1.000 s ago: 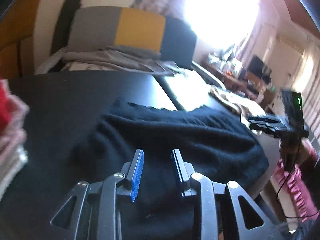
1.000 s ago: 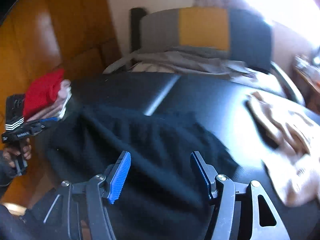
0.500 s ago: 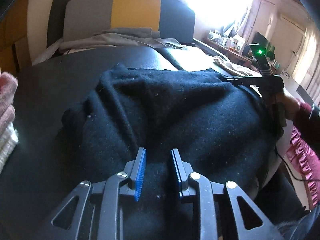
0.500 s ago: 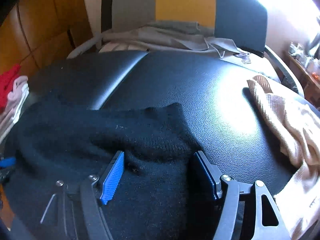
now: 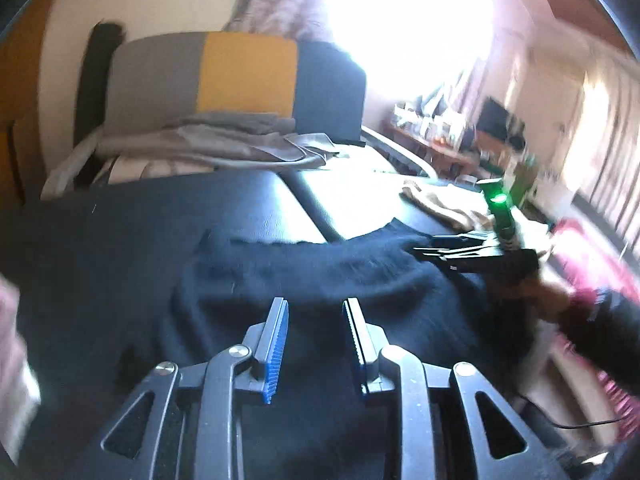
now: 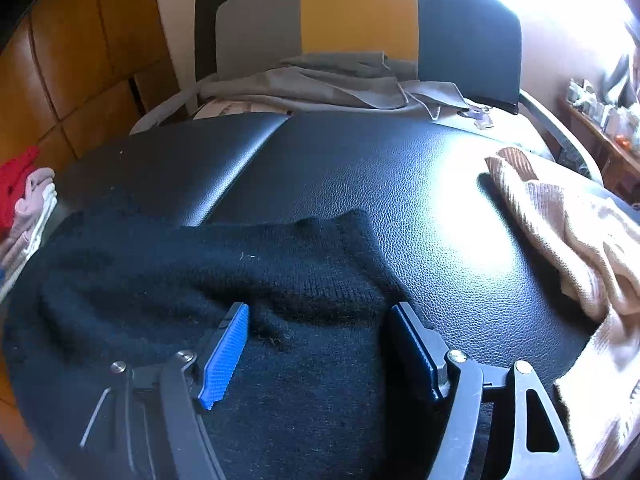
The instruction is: Fold clothes
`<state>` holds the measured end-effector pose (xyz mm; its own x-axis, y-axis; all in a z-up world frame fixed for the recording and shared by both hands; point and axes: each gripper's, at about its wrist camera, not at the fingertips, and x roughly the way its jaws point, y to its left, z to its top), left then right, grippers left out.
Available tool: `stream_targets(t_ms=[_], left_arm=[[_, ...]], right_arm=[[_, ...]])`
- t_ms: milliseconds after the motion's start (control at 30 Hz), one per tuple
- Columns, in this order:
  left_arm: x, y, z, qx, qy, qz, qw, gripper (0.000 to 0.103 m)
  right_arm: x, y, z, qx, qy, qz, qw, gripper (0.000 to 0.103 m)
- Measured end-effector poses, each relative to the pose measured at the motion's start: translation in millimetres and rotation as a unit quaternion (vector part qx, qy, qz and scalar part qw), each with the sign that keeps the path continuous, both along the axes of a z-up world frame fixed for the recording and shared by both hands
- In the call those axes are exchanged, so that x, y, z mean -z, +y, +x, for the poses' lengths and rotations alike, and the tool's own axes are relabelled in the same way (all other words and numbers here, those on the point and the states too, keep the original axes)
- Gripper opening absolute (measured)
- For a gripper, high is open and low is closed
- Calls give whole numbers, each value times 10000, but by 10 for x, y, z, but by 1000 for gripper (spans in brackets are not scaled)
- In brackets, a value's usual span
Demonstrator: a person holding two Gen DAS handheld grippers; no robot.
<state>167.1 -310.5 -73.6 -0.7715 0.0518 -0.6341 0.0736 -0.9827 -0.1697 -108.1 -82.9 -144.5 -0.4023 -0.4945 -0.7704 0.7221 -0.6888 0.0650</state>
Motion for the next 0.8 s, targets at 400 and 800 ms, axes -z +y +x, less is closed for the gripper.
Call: stream_targets(t_ms=[400,800], left_arm=[[641,-132,332,-890,-478,199,9947,27],[417,-97,659,-1051,-574,841,9892,31]], right_arm=[[19,0,1,315,318,172,9988,76],[-4,213,406,474,297,74,9984,77]])
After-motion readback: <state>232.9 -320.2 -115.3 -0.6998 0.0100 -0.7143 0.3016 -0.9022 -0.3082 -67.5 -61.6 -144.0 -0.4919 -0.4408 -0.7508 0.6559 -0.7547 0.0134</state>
